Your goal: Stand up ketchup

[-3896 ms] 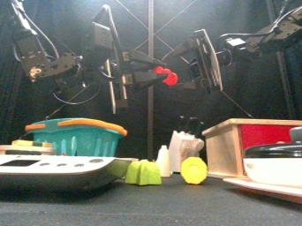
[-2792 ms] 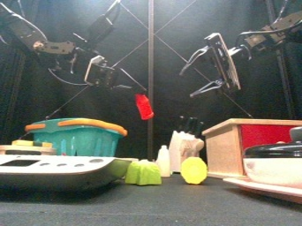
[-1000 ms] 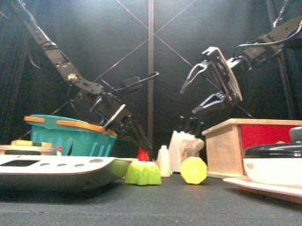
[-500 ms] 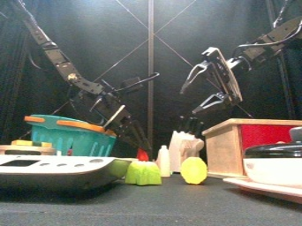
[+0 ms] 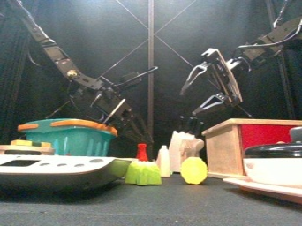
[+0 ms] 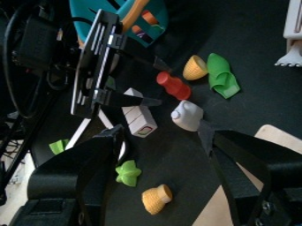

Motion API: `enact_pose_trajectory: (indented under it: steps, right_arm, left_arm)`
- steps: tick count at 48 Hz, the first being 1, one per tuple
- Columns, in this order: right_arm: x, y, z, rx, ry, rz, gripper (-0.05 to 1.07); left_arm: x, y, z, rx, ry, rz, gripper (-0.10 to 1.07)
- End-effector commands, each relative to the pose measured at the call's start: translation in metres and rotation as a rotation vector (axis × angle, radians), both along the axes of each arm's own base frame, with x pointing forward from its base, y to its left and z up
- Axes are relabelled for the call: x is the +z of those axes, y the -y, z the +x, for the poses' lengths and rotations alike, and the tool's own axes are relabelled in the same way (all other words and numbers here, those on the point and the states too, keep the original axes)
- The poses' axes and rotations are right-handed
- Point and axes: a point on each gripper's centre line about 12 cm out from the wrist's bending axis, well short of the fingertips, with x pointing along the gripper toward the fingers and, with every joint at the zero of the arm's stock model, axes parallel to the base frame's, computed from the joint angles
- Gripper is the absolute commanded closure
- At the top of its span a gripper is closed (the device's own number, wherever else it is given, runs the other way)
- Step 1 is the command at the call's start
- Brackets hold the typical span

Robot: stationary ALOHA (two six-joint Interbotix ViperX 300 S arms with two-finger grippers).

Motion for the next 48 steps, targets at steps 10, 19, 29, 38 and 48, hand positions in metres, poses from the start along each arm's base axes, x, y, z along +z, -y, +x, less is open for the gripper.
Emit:
enact_pose_trajectory:
  steps: [10, 19, 29, 38, 48]
  right_arm:
    - [0.007, 0.000, 0.001, 0.000, 0.018, -0.009, 0.04]
    - [0.007, 0.000, 0.001, 0.001, 0.020, -0.007, 0.04]
    - [0.008, 0.001, 0.002, -0.002, 0.022, -0.008, 0.04]
    - [0.009, 0.001, 0.002, -0.001, 0.025, -0.007, 0.04]
    - [0.010, 0.001, 0.003, 0.000, 0.028, -0.010, 0.04]
  left_arm:
    - [0.017, -0.003, 0.006, 0.002, 0.055, 0.021, 0.11]
    - [0.020, -0.003, 0.006, 0.001, 0.061, 0.024, 0.11]
    - [0.025, -0.003, 0.006, 0.002, 0.073, 0.027, 0.11]
    - [0.027, -0.003, 0.006, -0.003, 0.077, 0.031, 0.11]
    - [0.031, -0.003, 0.006, -0.003, 0.087, 0.034, 0.11]
